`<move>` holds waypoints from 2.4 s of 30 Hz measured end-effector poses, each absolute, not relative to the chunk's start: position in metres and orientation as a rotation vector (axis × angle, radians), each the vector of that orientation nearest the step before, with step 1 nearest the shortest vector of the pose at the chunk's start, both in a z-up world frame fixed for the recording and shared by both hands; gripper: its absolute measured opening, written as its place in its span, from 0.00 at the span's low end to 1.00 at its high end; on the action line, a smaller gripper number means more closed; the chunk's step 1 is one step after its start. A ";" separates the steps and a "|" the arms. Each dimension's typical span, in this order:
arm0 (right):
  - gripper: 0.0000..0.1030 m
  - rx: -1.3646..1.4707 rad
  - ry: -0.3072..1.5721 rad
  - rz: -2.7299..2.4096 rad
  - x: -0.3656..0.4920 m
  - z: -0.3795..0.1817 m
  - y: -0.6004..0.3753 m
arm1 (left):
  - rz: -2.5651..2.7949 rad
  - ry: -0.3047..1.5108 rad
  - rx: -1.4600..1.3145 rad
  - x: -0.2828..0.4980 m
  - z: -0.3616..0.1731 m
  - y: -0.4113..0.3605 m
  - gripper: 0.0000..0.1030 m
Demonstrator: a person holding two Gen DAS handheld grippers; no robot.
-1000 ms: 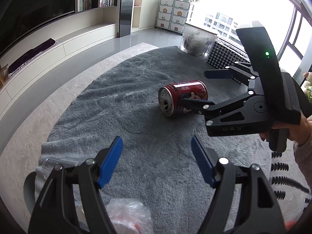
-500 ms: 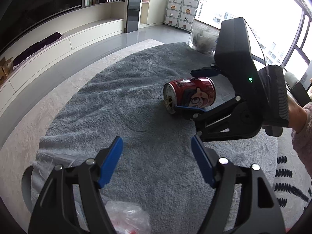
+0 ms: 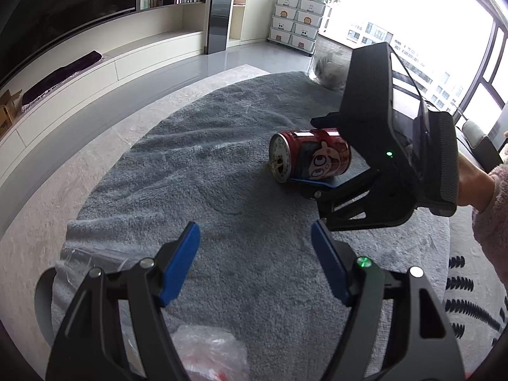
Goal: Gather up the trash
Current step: 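Lift red can with right tool while left tool reaches white plastic bag, then close left tool on the white plastic bag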
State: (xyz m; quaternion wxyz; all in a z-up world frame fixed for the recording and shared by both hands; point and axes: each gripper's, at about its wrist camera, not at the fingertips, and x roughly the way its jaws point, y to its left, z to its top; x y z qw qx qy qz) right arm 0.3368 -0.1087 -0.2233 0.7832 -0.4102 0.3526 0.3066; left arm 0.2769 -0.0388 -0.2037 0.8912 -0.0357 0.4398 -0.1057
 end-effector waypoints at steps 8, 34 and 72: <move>0.75 -0.907 0.745 0.636 0.342 -0.230 -0.106 | -0.214 0.909 -0.073 0.273 -0.201 -0.037 0.70; 0.71 -0.713 0.835 0.618 0.320 -0.211 -0.113 | -0.235 0.913 -0.097 0.266 -0.200 -0.031 0.70; 0.70 -0.461 0.871 0.530 0.145 -0.145 -0.109 | -0.187 0.986 -0.033 0.161 -0.221 -0.001 0.70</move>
